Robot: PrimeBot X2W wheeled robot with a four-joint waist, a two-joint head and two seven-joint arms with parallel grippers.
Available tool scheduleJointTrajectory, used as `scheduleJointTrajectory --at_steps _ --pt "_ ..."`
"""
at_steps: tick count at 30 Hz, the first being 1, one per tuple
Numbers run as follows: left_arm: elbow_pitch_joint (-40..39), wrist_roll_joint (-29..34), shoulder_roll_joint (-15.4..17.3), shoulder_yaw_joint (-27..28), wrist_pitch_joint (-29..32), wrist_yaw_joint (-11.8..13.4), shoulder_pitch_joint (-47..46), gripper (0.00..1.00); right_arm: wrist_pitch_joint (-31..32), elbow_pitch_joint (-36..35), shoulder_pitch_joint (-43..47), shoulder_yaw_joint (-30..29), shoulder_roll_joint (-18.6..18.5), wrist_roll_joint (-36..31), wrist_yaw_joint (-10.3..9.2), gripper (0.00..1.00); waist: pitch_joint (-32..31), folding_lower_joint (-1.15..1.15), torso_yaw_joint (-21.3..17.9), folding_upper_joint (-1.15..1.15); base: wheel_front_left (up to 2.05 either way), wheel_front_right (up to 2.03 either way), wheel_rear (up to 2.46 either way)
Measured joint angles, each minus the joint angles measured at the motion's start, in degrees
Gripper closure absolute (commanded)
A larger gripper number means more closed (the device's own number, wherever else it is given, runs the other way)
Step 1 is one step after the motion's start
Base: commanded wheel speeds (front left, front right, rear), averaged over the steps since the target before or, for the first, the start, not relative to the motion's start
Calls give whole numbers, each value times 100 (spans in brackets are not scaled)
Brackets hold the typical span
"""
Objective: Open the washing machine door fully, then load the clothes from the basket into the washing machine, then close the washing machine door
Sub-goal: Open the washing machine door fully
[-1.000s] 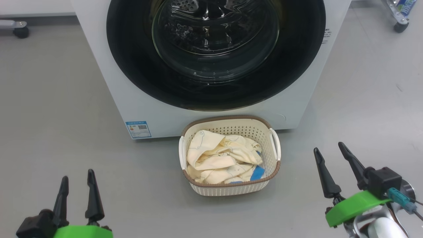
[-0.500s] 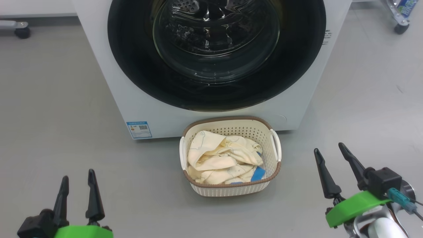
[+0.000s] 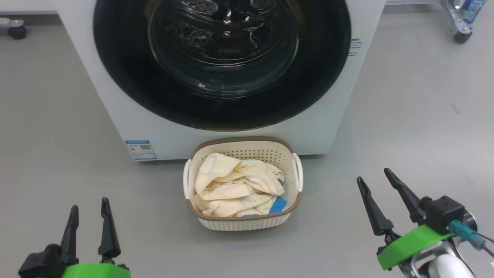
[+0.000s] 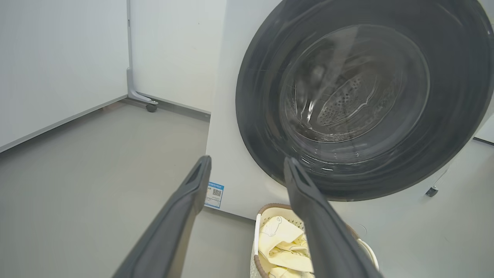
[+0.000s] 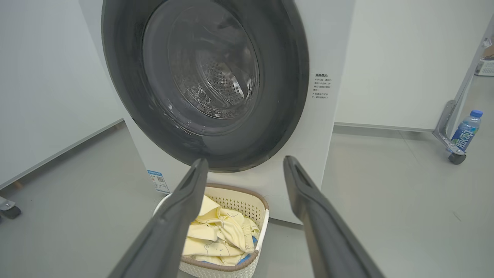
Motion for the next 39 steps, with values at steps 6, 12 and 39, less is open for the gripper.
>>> scheduleJointTrajectory --at_steps 6,12,39 --pt "-1 0 -1 -7 0 0 -3 0 0 0 -1 -5 0 0 0 0 22 0 -11 0 123 123 -246" --pt "0 0 -2 -15 0 0 -15 0 0 -1 -1 -7 0 1 0 0 26 0 -8 0 121 121 -242" --pt "-11 -71 -21 -26 0 0 -28 0 0 -12 -3 -29 -3 53 0 0 9 0 -55 0 28 28 -56"
